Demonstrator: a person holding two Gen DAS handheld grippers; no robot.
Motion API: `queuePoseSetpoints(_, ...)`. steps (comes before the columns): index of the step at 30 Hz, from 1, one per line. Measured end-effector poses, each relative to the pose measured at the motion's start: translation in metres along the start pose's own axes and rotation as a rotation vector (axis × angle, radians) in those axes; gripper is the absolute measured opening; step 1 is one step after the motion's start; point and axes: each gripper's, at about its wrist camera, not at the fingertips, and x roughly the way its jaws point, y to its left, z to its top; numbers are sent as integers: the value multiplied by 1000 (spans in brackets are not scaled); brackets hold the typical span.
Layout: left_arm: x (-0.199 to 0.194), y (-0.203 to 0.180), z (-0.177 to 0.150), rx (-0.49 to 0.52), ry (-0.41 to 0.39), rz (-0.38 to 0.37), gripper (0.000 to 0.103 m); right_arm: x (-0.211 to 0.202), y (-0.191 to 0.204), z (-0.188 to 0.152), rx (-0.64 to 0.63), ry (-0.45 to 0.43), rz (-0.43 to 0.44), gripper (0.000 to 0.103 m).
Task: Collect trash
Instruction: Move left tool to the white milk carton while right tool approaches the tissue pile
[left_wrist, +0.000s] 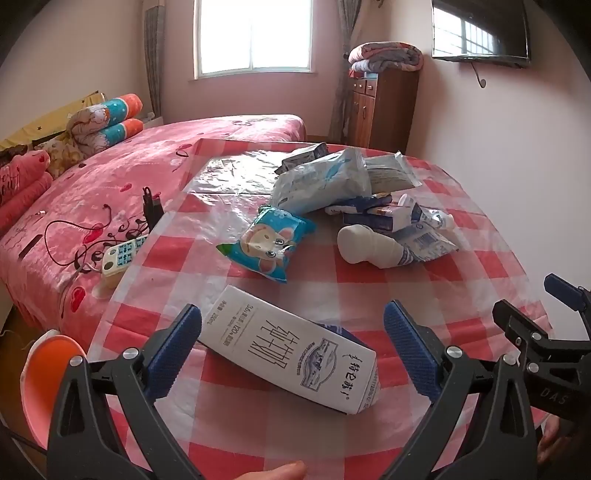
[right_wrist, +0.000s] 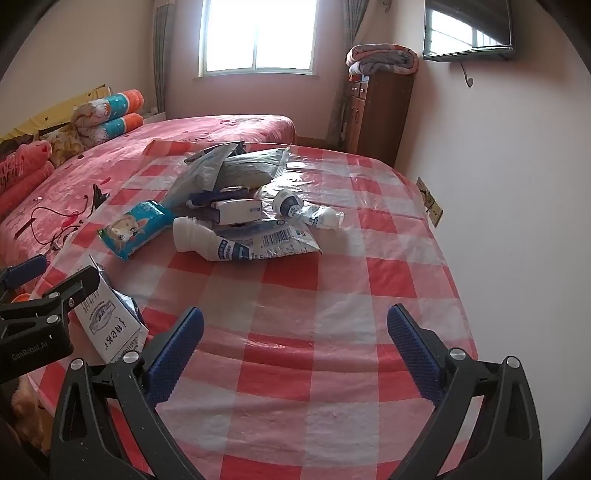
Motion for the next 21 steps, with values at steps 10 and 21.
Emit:
queuePoseSetpoints(10,1,-10,-5,47,-1,-3,99,3,-3,-3,13,7,37,98)
queuePoseSetpoints(21,6,-8,-14,70,43,-40,99,9,-5,-5,48,51,121,98)
